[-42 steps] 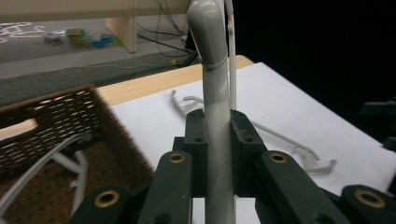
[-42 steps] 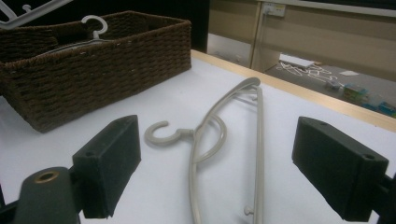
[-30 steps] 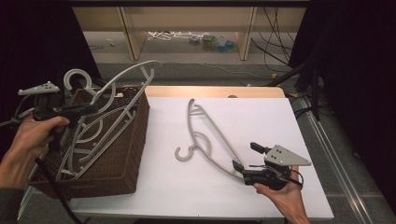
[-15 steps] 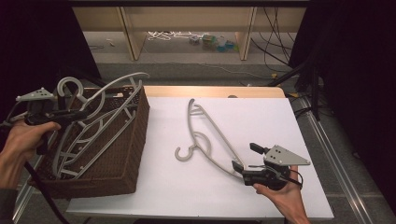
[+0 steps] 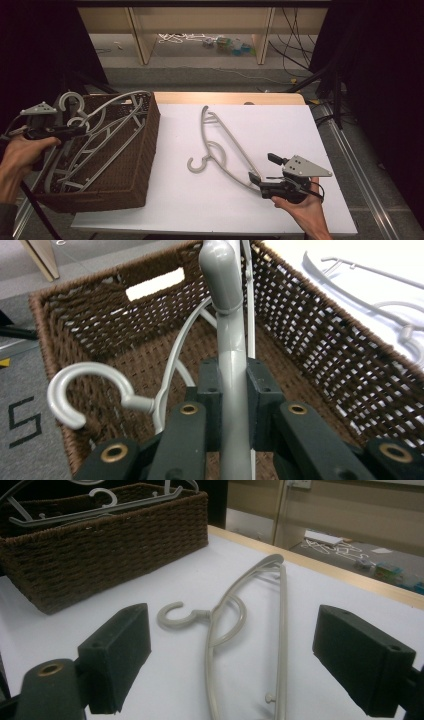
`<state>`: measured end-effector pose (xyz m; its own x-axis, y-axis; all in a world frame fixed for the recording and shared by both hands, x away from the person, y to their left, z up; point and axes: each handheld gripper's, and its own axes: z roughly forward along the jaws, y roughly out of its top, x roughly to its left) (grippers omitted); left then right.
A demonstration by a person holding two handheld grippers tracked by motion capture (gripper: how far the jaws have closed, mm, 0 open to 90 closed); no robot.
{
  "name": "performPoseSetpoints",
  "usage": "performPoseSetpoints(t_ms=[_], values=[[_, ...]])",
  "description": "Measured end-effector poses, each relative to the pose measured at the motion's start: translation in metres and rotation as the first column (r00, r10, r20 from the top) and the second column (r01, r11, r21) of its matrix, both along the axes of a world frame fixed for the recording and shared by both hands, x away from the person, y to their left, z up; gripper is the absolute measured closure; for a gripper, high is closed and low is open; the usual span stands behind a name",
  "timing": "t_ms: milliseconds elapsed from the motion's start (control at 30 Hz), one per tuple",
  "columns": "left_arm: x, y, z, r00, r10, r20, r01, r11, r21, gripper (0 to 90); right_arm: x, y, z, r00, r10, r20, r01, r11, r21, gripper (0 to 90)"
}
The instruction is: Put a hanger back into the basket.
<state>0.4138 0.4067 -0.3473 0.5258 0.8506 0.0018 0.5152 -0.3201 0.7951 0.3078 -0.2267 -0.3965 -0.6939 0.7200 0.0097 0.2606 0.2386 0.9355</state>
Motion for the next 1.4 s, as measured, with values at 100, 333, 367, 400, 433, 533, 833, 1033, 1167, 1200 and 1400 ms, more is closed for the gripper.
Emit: performPoseSetpoints(t_ms=[100, 333, 367, 400, 433, 533, 833, 1033, 1167, 1200, 1400], values=[[0.002, 0.002, -0.003, 0.9993, -0.035, -0.011, 0.035, 0.9988, 0.033, 79.5, 0.0, 0.0, 0.0, 1.0, -0.002, 0.005, 0.002, 1.0, 0.001, 16.5], [0.008, -0.004, -0.012, 0.9953, -0.035, -0.091, 0.045, 0.9926, 0.113, 79.4, 0.001, 0.0, 0.0, 0.9999, 0.003, 0.012, -0.003, 1.0, -0.001, 16.5], [0.008, -0.007, -0.015, 0.9943, -0.013, -0.106, 0.025, 0.9938, 0.109, 79.4, 0.001, 0.0, 0.0, 0.9999, 0.003, 0.016, -0.003, 1.0, -0.004, 16.5], [0.008, -0.009, -0.017, 0.9926, -0.009, -0.121, 0.022, 0.9941, 0.106, 79.4, 0.0, 0.0, 0.001, 1.0, -0.001, -0.002, 0.001, 1.0, -0.004, 16.5], [0.01, -0.01, -0.02, 0.992, -0.01, -0.126, 0.023, 0.9946, 0.101, 79.4, 0.001, -0.001, 0.001, 0.9999, -0.005, 0.014, 0.005, 1.0, -0.01, 16.5], [0.012, -0.016, -0.026, 0.989, -0.001, -0.148, 0.016, 0.9948, 0.101, 79.3, 0.001, -0.001, -0.001, 0.9998, -0.002, 0.018, 0.002, 1.0, -0.002, 16.5], [0.018, -0.023, -0.052, 0.9727, 0.071, -0.221, -0.052, 0.9944, 0.092, 79.2, 0.002, 0.0, -0.001, 0.9997, -0.003, 0.022, 0.003, 1.0, 0.005, 16.5], [0.017, -0.019, -0.055, 0.9741, 0.092, -0.207, -0.075, 0.9932, 0.089, 77.1, 0.001, 0.0, -0.001, 1.0, 0.004, -0.006, -0.004, 1.0, 0.001, 16.5], [0.017, -0.018, -0.059, 0.9698, 0.128, -0.208, -0.103, 0.9866, 0.127, 72.1, 0.002, 0.0, -0.001, 0.9999, 0.006, 0.01, -0.006, 1.0, -0.002, 16.5], [0.017, -0.018, -0.06, 0.9695, 0.133, -0.206, -0.104, 0.984, 0.145, 69.3, 0.002, 0.0, -0.001, 0.9999, 0.006, 0.011, -0.006, 1.0, -0.002, 16.5], [0.014, -0.012, -0.055, 0.953, 0.214, -0.215, -0.178, 0.9687, 0.173, 52.2, 0.002, 0.0, -0.003, 1.0, -0.002, -0.003, 0.002, 1.0, 0.01, 16.5]])
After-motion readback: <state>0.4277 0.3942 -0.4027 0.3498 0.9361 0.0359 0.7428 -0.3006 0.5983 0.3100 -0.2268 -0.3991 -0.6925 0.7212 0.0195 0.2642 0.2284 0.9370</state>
